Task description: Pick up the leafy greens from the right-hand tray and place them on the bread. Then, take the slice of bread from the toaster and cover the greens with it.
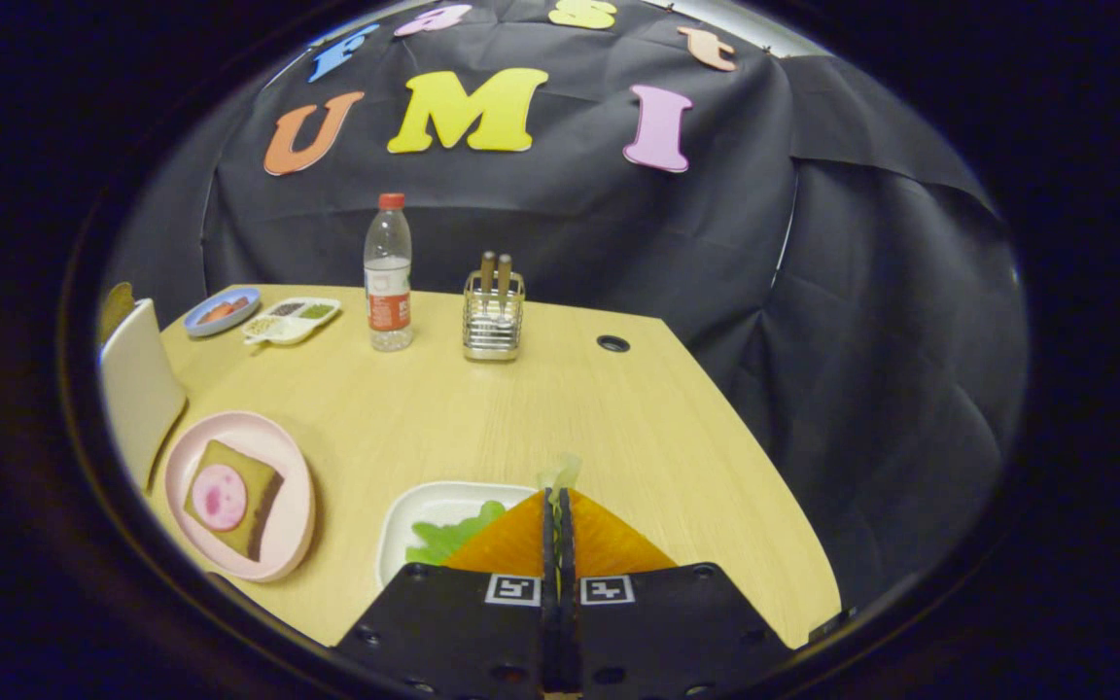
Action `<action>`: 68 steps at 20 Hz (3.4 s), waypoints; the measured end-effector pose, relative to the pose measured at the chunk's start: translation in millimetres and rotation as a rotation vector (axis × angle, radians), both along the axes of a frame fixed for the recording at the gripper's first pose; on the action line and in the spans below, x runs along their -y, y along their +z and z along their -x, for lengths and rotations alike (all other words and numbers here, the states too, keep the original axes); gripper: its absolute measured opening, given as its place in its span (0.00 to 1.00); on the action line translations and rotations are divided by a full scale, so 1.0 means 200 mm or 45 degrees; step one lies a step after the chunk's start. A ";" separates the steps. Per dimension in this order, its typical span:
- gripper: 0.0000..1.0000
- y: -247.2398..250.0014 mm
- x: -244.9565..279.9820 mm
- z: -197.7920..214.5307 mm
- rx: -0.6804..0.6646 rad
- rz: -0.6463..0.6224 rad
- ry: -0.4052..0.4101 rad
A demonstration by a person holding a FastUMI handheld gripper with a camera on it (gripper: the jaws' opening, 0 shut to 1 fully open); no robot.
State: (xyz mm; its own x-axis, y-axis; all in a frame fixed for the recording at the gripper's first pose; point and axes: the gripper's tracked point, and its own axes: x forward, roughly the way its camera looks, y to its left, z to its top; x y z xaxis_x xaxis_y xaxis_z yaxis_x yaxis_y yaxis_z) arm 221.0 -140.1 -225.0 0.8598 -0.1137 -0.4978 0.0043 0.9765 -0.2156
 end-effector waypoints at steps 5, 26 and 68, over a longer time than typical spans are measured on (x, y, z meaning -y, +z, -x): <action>0.00 0.19 -0.16 0.10 0.084 -0.017 0.064; 0.00 0.25 -1.47 0.43 0.103 -0.139 0.533; 0.96 0.65 -1.51 0.40 0.152 -0.224 0.528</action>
State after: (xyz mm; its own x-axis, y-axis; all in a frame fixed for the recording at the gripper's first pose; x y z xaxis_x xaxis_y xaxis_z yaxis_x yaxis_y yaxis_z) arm 141.5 162.0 -95.4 0.8672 0.3292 -0.3736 -0.3797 0.9226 -0.0683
